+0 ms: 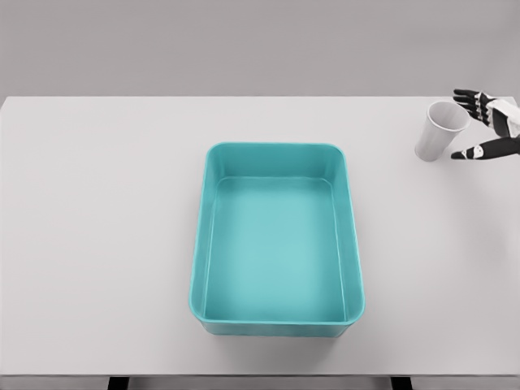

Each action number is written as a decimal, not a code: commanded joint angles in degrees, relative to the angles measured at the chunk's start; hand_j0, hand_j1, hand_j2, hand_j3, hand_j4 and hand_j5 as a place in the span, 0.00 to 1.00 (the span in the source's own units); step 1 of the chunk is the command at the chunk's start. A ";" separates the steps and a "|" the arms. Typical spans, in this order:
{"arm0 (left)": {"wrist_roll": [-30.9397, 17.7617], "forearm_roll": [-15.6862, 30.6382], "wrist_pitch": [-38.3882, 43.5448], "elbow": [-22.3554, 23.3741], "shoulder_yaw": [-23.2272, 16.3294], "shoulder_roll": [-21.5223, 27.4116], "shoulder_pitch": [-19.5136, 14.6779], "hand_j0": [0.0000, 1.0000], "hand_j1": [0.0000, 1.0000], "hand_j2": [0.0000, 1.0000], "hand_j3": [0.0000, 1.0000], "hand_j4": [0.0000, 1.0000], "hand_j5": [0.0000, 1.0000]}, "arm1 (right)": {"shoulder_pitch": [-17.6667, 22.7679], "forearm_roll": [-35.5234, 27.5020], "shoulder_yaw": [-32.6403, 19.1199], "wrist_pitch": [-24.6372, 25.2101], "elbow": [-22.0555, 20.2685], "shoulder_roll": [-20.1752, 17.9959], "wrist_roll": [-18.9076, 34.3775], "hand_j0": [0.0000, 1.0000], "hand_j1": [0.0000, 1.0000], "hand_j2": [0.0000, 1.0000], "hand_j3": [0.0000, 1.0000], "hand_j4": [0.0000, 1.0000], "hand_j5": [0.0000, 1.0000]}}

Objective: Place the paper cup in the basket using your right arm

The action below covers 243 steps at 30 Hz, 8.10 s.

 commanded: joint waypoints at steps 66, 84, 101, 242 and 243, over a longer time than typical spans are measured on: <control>0.05 0.00 -0.01 0.01 -0.01 0.00 0.00 1.00 1.00 1.00 1.00 1.00 1.00 | -1.49 0.25 -0.14 0.25 -0.26 2.79 -0.01 1.00 1.00 1.00 1.00 1.00 1.00; -0.04 0.00 -0.01 0.01 -0.01 0.00 0.00 1.00 1.00 1.00 1.00 1.00 1.00 | -1.58 0.86 0.22 0.07 -0.79 2.88 -0.01 0.79 0.79 0.79 0.79 0.79 0.79; -0.04 0.00 -0.01 0.01 -0.01 0.00 0.00 1.00 1.00 1.00 1.00 1.00 1.00 | -1.67 2.71 0.22 0.16 -3.95 2.70 -0.01 0.75 0.75 0.75 0.75 0.75 0.75; -0.04 0.00 -0.01 0.01 -0.01 0.00 0.00 1.00 1.00 1.00 1.00 1.00 1.00 | 27.33 9.21 -28.17 -3.27 -46.94 1.29 -0.01 1.00 1.00 1.00 1.00 1.00 1.00; -0.04 0.00 0.08 0.01 -0.01 0.00 0.00 1.00 1.00 1.00 1.00 1.00 1.00 | 27.33 9.21 -28.17 -3.18 -46.85 1.30 -0.01 1.00 1.00 1.00 1.00 1.00 1.00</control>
